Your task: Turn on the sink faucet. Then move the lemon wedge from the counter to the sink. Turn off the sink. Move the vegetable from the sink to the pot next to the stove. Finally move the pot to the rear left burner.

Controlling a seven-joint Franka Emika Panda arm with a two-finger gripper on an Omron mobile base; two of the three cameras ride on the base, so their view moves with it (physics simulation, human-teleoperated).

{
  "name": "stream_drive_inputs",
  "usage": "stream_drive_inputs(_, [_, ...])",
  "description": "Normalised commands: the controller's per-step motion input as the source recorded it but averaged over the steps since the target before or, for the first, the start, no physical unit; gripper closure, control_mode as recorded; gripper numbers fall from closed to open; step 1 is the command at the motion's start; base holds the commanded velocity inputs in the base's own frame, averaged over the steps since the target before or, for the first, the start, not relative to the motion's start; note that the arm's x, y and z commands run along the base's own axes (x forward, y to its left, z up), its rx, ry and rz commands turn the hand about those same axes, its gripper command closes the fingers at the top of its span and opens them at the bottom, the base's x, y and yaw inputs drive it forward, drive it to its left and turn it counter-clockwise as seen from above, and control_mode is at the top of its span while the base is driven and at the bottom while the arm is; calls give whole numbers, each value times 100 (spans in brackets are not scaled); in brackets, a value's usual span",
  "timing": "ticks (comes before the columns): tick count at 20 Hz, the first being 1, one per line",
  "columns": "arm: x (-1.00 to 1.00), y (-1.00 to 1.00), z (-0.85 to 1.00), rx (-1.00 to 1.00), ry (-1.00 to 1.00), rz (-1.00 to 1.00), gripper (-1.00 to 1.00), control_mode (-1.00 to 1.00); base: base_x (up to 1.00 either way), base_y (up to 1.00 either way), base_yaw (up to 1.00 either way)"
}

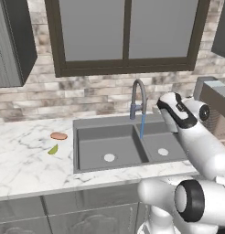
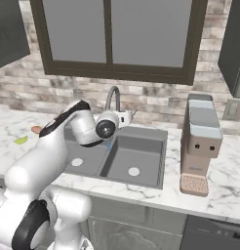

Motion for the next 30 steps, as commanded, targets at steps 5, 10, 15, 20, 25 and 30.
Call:
stream_drive_inputs(5, [-39, 56, 33, -26, 0, 8, -100, -100, 0, 0, 0])
stream_drive_inputs(10, [-25, 78, 19, -16, 7, 5, -100, -100, 0, 0, 0])
stream_drive_inputs(15, [-10, 91, 2, -5, 10, 0, -100, -100, 0, 0, 0])
stream_drive_inputs(20, [-1, 81, -2, -5, 13, 0, -100, -100, 0, 0, 0])
stream_drive_inputs(25, [0, 52, -13, -3, 6, 0, -100, -100, 0, 0, 0])
stream_drive_inputs(30, [3, 34, -12, -3, 6, -3, -100, -100, 0, 0, 0])
